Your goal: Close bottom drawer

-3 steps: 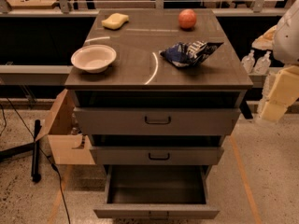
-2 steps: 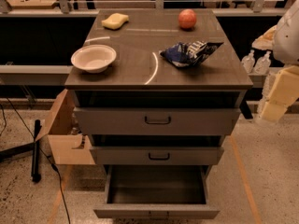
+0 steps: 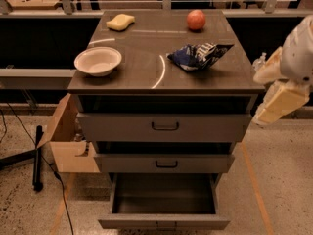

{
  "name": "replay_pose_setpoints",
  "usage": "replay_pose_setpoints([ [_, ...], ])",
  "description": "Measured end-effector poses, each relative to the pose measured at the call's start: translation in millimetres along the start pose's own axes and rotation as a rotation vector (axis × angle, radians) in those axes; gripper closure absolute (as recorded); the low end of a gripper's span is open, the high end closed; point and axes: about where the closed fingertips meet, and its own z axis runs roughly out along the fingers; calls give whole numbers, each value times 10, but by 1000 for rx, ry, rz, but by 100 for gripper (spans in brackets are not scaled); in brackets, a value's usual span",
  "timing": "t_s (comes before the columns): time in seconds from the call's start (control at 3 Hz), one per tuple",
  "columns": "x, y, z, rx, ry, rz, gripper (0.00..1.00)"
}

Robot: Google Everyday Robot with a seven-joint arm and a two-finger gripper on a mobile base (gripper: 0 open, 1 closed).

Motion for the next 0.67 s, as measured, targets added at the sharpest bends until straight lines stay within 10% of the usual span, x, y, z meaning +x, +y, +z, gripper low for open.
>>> replay_pose_setpoints([
  [0.67, 75, 453, 1355, -48, -89, -73, 86],
])
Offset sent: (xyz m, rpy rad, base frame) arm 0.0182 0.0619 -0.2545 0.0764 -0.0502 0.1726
